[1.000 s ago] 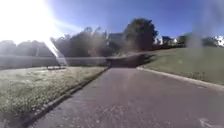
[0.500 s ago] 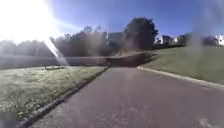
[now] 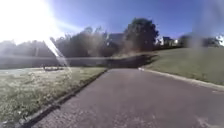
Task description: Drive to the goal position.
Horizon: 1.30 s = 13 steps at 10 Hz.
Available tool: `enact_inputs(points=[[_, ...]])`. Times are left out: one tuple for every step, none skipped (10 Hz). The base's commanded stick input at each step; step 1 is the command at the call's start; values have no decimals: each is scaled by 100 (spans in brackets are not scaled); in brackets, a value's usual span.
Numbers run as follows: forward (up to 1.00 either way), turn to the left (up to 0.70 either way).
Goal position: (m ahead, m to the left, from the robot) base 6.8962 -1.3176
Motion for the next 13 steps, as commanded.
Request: enact_inputs(points=[[45, 0], [45, 0], [45, 0], [45, 0], [45, 0], [45, 0], [45, 0], [45, 0], [45, 0], [45, 0], [45, 0], [45, 0], [45, 0]])
